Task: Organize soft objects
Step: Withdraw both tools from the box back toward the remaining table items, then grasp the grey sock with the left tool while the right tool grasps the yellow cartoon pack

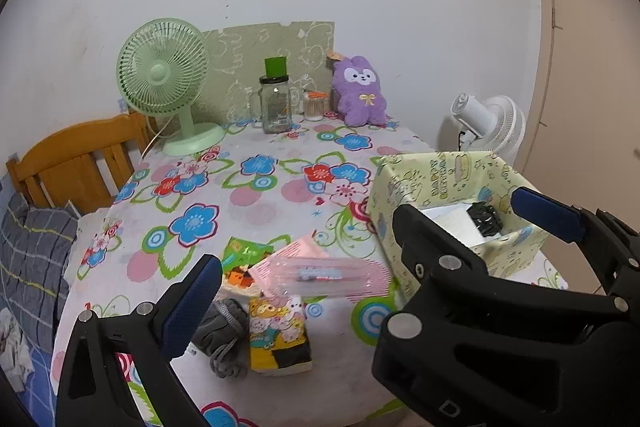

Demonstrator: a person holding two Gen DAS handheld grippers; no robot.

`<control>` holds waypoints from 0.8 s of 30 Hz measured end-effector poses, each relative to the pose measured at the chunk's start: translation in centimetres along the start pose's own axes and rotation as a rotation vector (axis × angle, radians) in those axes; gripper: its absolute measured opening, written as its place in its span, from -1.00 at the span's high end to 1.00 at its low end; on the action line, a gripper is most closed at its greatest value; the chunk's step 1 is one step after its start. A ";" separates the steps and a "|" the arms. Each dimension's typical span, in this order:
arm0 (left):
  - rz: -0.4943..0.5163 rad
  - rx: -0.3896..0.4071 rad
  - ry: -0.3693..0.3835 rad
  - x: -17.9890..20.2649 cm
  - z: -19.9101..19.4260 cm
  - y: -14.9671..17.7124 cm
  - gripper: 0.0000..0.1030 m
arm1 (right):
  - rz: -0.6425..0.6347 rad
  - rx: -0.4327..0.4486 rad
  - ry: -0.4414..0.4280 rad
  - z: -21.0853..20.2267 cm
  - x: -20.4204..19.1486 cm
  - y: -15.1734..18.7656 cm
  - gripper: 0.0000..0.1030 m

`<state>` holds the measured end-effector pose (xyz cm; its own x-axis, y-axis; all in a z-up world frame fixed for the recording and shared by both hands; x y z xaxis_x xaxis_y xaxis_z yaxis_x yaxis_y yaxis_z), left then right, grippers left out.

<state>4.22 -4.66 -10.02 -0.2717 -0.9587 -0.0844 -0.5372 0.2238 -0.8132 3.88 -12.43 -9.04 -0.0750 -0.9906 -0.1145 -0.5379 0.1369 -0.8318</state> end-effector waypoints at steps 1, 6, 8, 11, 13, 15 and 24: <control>-0.003 0.000 0.000 -0.2 0.1 0.2 -0.99 | 0.002 -0.002 -0.006 0.2 -0.2 0.2 -0.79; -0.024 -0.014 0.004 -1.3 0.7 1.1 -0.99 | 0.001 -0.021 -0.013 1.0 -1.2 1.1 -0.81; -0.033 -0.022 0.005 -1.7 1.1 1.5 -0.99 | -0.001 -0.024 -0.014 1.3 -1.6 1.3 -0.81; -0.047 -0.029 0.001 -2.4 1.4 2.1 -0.99 | -0.001 -0.027 -0.014 1.9 -2.2 1.8 -0.81; -0.054 -0.035 -0.004 -2.9 1.7 2.6 -0.99 | 0.002 -0.032 -0.020 2.4 -2.7 2.2 -0.81; -0.057 -0.045 -0.013 -3.5 2.1 3.0 -0.99 | 0.002 -0.039 -0.025 2.7 -3.0 2.6 -0.81; -0.093 -0.097 -0.058 -6.0 3.4 4.7 -0.96 | -0.027 -0.072 -0.058 4.4 -5.1 4.0 -0.81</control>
<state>6.01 1.55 -15.32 -0.1718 -0.9840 -0.0469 -0.6332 0.1467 -0.7600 5.81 -6.81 -14.14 -0.0116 -0.9920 -0.1254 -0.5986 0.1073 -0.7938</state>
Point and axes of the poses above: each gripper's, at about its wrist camera, not at the fingertips, and z roughly the way its jaws point, x to its right, y to its underside, the point moved 4 cm from there along z, roughly the way its jaws point, and after that the axes turned 6 degrees about z, right-handed, at the moved point
